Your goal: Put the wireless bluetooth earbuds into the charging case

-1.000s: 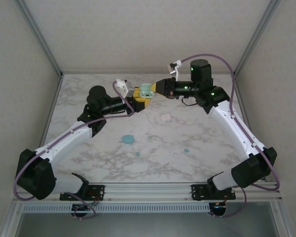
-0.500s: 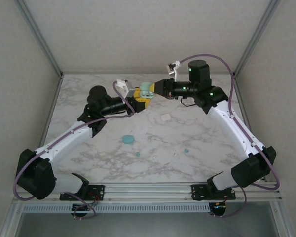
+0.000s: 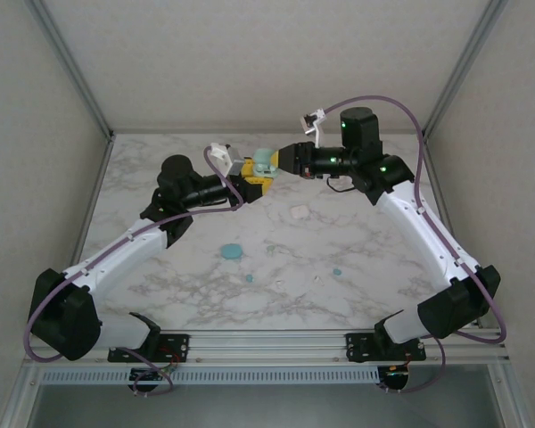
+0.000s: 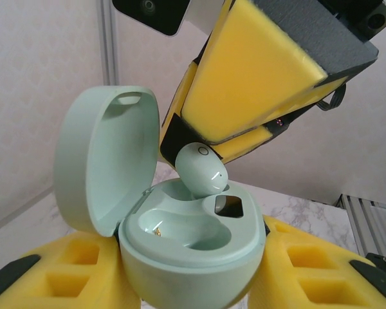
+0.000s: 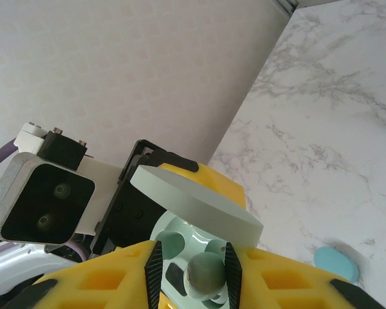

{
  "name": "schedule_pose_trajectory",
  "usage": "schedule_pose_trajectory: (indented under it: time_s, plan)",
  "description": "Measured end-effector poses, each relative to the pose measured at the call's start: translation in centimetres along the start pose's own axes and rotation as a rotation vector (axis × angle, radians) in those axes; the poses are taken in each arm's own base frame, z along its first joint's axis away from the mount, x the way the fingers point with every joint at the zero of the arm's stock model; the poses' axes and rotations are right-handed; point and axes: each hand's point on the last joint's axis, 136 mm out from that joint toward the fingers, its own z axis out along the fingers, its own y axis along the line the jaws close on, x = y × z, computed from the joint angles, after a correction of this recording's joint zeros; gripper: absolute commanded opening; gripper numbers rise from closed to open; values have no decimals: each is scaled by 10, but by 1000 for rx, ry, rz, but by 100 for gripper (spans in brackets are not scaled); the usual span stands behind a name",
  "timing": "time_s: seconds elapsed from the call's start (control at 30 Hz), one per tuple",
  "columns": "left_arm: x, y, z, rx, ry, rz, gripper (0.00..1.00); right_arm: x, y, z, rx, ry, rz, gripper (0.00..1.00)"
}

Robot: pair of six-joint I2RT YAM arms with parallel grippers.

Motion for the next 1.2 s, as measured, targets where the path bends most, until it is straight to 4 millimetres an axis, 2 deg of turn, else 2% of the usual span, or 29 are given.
schedule_pose_trajectory:
  time_s: [0.07, 0.17, 0.23, 0.57, 0.67, 0.83, 0.9, 0.97, 1.03, 1.1, 1.2]
  plan:
    - [0, 0, 0, 0, -1, 1, 31, 0, 0, -1, 4, 1, 5, 42]
    - [-1, 0, 0, 0, -3, 3, 31, -1, 0, -1, 14, -2, 7, 40]
    - [-1, 0, 0, 0, -4, 4, 31, -1, -1, -2, 21, -4, 12, 45]
    - [-2, -1, 0, 2, -6, 6, 31, -2, -3, -7, 61, -24, 14, 46]
    - [-1, -1, 1, -1, -5, 6, 31, 0, 2, -16, 80, -37, -8, 47]
    - [-2, 1, 1, -11, -6, 6, 31, 5, 16, -44, 131, -88, -75, 48]
    - [-2, 2, 1, -15, -7, 6, 31, 5, 14, -54, 167, -117, -86, 47]
    - [-2, 2, 1, -19, -7, 6, 31, 6, -3, -63, 235, -140, -63, 45]
    - [-1, 3, 1, -22, -7, 5, 31, 8, -33, -69, 340, -154, -14, 45]
    - [-1, 3, 0, -26, -6, 5, 31, 18, -79, -71, 469, -136, 65, 44]
    - [-2, 1, -1, -26, -9, 7, 31, 47, -145, -60, 611, -35, 193, 42]
